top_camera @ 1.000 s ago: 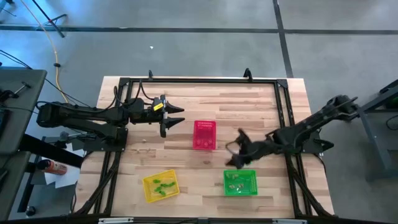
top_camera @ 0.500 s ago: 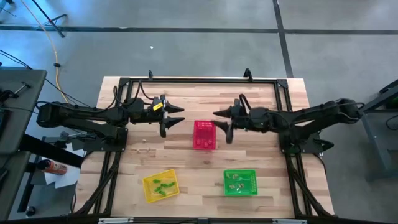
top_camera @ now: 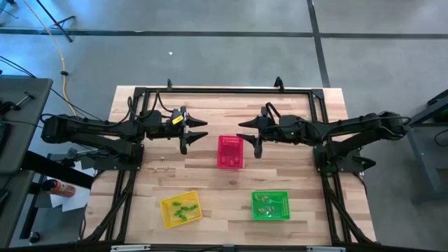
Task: Sort Halloween decoration
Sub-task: Put the bottom right white skull toy into the green bin
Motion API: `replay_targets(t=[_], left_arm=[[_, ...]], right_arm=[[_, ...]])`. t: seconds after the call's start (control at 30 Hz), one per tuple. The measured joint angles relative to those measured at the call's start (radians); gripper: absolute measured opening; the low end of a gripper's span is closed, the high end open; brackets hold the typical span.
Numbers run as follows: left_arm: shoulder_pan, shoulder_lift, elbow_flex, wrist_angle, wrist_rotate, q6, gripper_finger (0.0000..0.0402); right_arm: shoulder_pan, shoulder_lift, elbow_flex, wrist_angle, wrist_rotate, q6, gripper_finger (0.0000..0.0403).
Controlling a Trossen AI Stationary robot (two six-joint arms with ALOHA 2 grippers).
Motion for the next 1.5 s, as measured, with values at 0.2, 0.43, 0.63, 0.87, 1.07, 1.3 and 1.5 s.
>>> replay_targets(t=[0.2,0.43,0.63,0.87,1.07,1.3,1.5], left_arm=[[0.000,0.000,0.000,-0.008,-0.023,-0.073,0.0197],[-0.008,0.000,0.175,-0.432,0.108,-0.121,0.0197],[-0.107,0.086,0.348,-1.159,0.023,-0.235,0.0189],[-0.192,0.215,0.229,-1.406,-0.004,-0.560,0.0180],[-0.226,0.305,0.126,-1.325,0.052,-0.722,0.0173],[-0.230,0.365,0.100,-1.308,0.060,-0.799,0.0165],[-0.233,0.384,0.100,-1.266,0.093,-0.821,0.0154]], right_arm=[[0.000,0.000,0.000,0.000,0.000,0.003,0.0177],[-0.002,0.000,0.000,-0.016,0.001,0.048,0.0177],[-0.005,0.000,0.000,-0.016,0.011,0.051,0.0177],[-0.022,0.000,0.000,-0.031,0.011,0.131,0.0177],[-0.026,0.000,0.000,-0.039,0.011,0.134,0.0177],[-0.026,0.000,-0.001,-0.045,0.012,0.133,0.0177],[-0.026,0.000,-0.001,-0.054,0.012,0.134,0.0177]])
